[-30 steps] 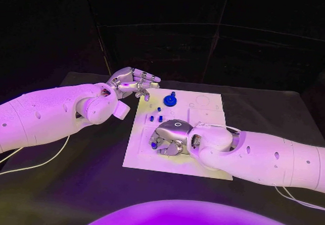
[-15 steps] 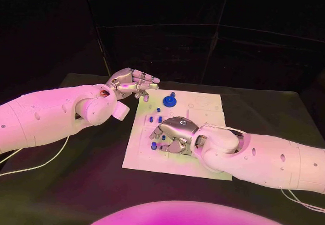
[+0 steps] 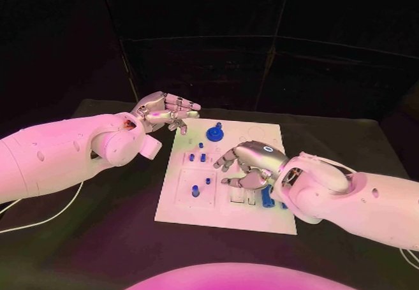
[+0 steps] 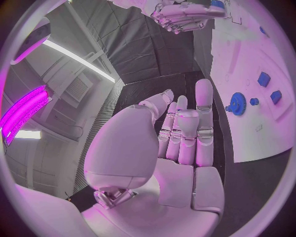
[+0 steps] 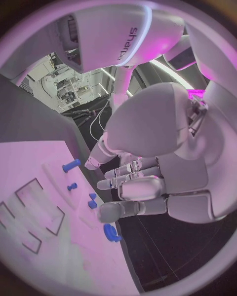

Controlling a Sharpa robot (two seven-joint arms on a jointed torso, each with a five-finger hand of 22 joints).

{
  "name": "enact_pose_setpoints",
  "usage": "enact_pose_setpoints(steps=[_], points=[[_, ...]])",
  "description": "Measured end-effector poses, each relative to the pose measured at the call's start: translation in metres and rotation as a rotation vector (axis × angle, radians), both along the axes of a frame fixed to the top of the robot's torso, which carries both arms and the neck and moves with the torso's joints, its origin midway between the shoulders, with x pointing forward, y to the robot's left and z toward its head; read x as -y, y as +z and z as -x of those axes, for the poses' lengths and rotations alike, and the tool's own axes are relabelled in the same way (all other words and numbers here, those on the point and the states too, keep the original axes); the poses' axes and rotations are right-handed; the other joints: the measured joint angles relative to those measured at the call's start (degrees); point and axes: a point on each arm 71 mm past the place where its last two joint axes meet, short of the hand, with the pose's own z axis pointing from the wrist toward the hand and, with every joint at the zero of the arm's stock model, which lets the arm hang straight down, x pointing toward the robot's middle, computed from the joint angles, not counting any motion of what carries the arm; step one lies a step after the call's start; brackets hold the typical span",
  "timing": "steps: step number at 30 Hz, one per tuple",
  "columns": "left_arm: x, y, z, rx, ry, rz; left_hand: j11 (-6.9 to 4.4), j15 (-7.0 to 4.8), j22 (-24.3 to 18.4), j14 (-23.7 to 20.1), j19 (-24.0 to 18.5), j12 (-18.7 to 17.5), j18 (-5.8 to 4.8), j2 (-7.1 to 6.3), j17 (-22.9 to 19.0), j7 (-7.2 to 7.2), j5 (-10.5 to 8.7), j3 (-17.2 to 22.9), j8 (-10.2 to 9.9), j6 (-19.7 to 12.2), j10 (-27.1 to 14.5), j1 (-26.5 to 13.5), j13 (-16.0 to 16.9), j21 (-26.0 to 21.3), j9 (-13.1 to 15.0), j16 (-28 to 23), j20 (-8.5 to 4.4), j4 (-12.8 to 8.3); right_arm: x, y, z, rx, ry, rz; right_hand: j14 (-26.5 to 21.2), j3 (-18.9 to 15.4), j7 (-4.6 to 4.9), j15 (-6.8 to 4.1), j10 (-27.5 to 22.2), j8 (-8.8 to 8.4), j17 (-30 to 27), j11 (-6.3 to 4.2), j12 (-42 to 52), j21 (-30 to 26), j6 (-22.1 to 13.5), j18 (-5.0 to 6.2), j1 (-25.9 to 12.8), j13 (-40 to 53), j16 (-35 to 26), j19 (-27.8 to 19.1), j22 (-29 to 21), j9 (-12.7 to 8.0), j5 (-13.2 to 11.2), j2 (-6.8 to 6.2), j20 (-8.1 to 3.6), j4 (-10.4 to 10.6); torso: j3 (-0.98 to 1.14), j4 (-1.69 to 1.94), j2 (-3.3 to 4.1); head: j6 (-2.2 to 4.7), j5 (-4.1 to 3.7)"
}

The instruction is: Assemble the parts on the task board

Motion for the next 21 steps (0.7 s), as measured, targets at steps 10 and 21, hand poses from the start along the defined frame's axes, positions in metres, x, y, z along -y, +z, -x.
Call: enact_pose_setpoints(steps=[10,21], points=[[-0.001,0.0,0.0,-0.001,0.002,-0.001,0.0,0.0,0.0,-0.42,0.0,0.0,0.0,0.0,-0.12,0.0,0.0,0.0,0.0,0.0,0.0,0.0,0.05,0.0,0.0,0.0,0.0,0.0,0.071,0.015,-0.005,-0.148,-0.24,-0.098,0.17,-5.9,-3.12,-3.14,12.48,3.48,7.42,-3.94,18.76,6.43,3.34,-0.93,-4.12,15.38,4.32,7.07,10.29,1.02,1.77,-0.25,-2.97,3.07,-0.1,-0.16,-0.05,0.81,-2.29],[-0.002,0.0,0.001,-0.002,0.001,-0.001,0.0,0.0,0.0,-0.41,0.0,0.0,0.0,0.0,-0.12,0.0,0.0,0.0,0.0,0.0,0.0,0.0,0.04,0.0,0.0,0.0,0.0,0.0,0.11,0.0,-0.005,-0.259,-0.436,0.006,0.2,-17.83,-4.36,-3.5,11.6,9.7,12.82,-4.34,56.46,9.03,3.18,-1.81,-9.92,57.63,8.88,9.67,15.46,4.86,7.93,0.73,-3.62,10.83,-0.05,-0.16,0.0,0.76,-3.94]])
